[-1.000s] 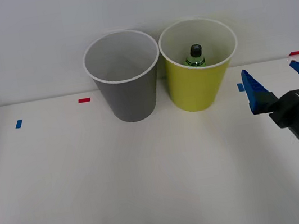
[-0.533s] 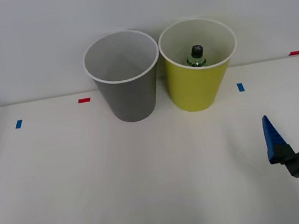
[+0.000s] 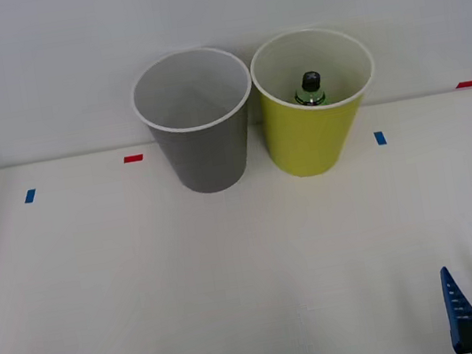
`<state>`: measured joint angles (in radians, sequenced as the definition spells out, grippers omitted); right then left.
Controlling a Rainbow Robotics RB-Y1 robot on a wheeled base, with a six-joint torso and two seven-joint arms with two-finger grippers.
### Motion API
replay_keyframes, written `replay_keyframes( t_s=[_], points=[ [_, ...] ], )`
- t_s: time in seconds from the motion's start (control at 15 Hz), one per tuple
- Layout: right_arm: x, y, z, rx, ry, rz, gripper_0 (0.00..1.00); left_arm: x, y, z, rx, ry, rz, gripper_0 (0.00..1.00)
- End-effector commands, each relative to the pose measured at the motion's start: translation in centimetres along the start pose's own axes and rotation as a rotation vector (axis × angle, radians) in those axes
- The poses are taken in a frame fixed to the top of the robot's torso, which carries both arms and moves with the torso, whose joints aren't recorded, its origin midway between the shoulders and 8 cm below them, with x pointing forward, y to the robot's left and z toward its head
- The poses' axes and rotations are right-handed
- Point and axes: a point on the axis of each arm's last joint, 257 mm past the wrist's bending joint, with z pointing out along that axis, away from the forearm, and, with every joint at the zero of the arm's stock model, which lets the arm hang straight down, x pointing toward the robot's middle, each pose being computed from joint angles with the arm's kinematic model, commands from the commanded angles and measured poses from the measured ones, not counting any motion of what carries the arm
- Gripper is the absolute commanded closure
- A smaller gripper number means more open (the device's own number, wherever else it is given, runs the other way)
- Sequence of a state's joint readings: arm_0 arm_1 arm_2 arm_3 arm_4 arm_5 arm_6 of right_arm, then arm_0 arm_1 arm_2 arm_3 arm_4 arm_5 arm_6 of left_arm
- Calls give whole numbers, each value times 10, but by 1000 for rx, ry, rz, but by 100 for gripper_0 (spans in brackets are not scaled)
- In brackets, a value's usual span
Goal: Put cans in the gray bin and PET bottles in the light green bin.
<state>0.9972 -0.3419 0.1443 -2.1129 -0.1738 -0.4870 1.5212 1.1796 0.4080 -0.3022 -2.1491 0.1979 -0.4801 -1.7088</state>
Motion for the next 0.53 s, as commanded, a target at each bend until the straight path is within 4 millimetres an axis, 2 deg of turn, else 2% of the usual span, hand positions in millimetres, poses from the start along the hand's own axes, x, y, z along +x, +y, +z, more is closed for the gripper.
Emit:
replay_keyframes(
  t_s=[0.07,0.2,0.53],
  points=[
    [7,2,-21,3,27,8,0,0,0,0,0,0,0,0],
    [12,8,-34,0,48,20,0,0,0,0,0,0,0,0],
    [16,11,-41,-4,70,38,0,0,0,0,0,0,0,0]
  ],
)
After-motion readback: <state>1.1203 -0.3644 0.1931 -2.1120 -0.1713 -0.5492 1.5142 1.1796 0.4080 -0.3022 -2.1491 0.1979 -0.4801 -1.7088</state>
